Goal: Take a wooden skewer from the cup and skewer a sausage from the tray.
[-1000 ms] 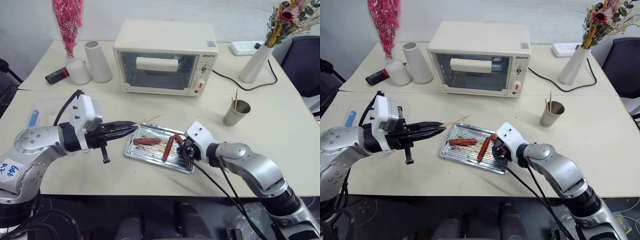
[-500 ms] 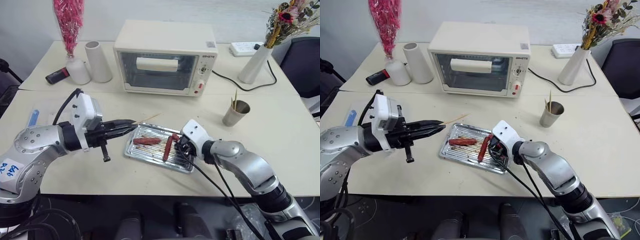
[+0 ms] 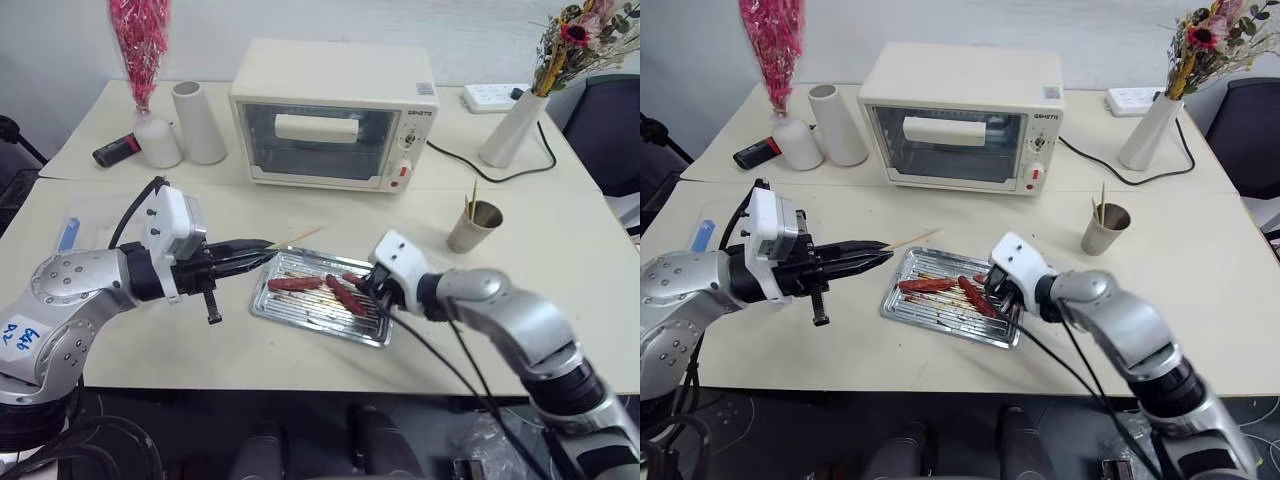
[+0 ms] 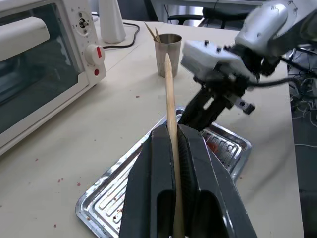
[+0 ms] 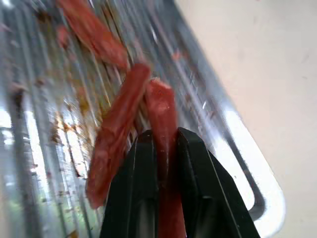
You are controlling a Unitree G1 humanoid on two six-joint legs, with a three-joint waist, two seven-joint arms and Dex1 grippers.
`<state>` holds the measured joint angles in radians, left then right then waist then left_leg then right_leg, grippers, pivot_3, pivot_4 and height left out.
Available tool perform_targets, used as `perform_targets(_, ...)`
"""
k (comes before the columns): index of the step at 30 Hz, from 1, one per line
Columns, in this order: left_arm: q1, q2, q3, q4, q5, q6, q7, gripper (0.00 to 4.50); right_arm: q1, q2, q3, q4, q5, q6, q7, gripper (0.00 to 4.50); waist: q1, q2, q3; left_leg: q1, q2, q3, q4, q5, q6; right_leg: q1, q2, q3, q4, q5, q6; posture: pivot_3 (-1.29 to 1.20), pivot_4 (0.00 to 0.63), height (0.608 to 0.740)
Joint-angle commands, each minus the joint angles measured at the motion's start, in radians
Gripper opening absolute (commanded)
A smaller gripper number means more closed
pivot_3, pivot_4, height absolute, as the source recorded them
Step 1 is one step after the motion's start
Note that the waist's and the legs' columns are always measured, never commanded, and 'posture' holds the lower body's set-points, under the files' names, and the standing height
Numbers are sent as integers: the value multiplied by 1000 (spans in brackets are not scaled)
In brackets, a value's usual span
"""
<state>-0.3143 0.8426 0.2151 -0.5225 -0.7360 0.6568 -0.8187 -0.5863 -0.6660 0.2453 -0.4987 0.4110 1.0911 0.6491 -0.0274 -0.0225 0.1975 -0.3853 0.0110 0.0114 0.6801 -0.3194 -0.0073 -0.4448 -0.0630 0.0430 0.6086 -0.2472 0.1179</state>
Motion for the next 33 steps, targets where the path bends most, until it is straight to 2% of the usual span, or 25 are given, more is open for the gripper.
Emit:
perform_targets(1,-2,52,21,3,-24,0,-76,0,-59,-108,-93,-62,140,-63,242,235,0,0,0,0,0,0,0,0,0,0,1,-1,0,0,0,0,150,740)
perform_targets(4,29,106,30,-16,-47,12,-153,0,-126,-186,-148,21,228,-136,450,235,-3,0,0,0,1,0,-1,0,1,0,2,-1,-1,0,-1,0,150,740)
perform_targets(11,77,169,64,-91,-93,24,-218,0,-222,-235,-156,181,268,-243,686,235,-1,0,0,0,1,0,-1,0,1,0,1,-1,-1,-1,-1,0,150,740)
perform_targets(22,53,203,81,-122,-116,25,-216,0,-216,-238,-116,187,242,-305,786,235,0,0,0,0,1,0,0,0,1,0,0,-1,0,-1,-1,0,150,740)
perform_targets(33,-20,200,21,-100,-99,15,-230,0,-177,-218,-108,104,265,-307,765,235,0,0,0,0,1,0,0,0,0,0,0,-1,0,-1,-1,0,150,740)
